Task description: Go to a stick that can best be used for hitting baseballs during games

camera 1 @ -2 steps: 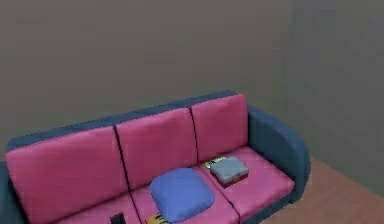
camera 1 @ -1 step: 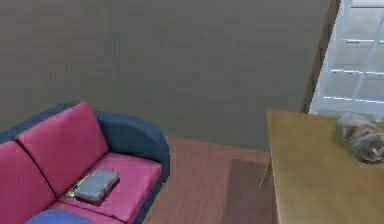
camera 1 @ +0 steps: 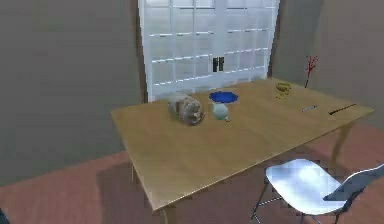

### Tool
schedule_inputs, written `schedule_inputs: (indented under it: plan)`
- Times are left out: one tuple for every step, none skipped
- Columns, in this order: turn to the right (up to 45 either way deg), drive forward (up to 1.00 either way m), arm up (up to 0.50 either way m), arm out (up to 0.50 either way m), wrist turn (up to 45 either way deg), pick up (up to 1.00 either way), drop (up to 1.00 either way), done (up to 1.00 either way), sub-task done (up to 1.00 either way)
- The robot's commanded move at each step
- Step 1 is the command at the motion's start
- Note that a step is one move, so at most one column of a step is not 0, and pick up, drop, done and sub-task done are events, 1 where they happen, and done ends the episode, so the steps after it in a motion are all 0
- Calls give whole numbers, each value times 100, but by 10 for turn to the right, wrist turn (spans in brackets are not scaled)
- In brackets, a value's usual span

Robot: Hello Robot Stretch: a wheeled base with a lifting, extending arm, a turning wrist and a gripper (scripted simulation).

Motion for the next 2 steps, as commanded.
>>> schedule_inputs:
  plan:
    - [450, 0, 0, 0, 0, 0, 0, 0, 0]
    - [240, 0, 0, 0, 0, 0, 0, 0, 0]
